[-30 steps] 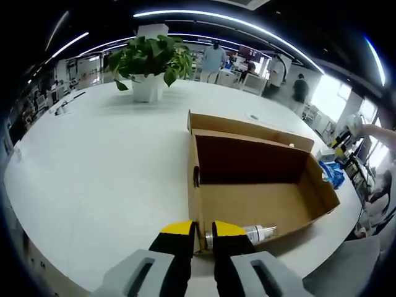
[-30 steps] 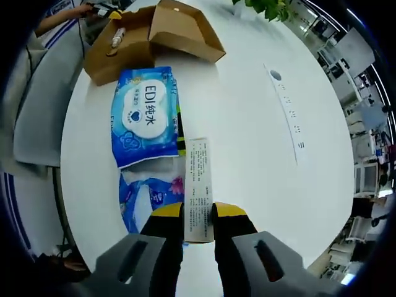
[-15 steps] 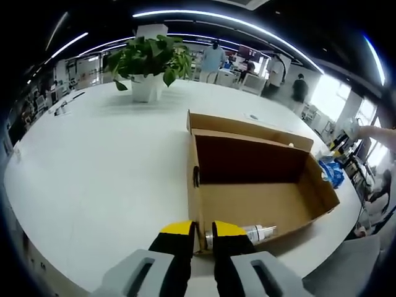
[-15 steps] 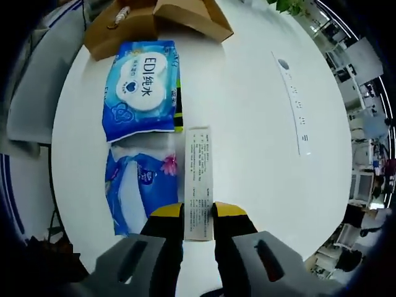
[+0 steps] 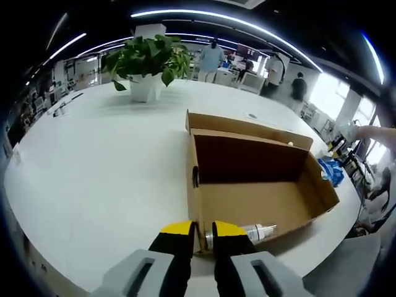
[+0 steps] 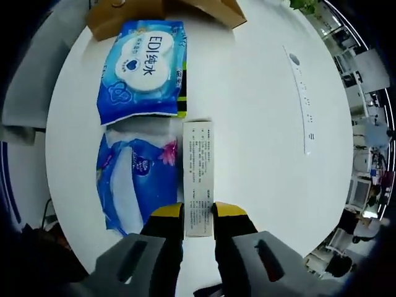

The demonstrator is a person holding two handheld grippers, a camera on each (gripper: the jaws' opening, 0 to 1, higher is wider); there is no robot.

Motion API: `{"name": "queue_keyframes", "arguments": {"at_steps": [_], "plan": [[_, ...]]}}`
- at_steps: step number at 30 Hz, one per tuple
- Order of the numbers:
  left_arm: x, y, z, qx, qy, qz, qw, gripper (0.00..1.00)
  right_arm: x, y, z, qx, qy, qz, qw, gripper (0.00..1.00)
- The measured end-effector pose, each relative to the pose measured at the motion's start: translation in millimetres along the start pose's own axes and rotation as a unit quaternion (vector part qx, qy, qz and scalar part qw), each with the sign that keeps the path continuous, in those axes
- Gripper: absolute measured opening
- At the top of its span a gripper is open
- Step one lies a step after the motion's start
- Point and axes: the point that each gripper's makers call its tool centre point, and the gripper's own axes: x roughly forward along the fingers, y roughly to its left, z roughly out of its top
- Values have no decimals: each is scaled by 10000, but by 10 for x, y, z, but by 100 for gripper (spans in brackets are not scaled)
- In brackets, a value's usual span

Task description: Operate the shoe box by opening the lid, removing the specified soft item, and placing it in the target area until the item is outside and the box remains undamaged.

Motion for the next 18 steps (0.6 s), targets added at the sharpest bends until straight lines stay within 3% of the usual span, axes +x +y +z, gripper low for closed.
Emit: {"name": "queue_keyframes", "arguments": {"at_steps": [14,18], "plan": [[10,-2,9,233,143,35,9996,11,39,-73,-26,0,156,-133,9998,16],[10,-19,33,498,162,109,9986,11,42,-90,-22,4,189,-173,9997,16]]}}
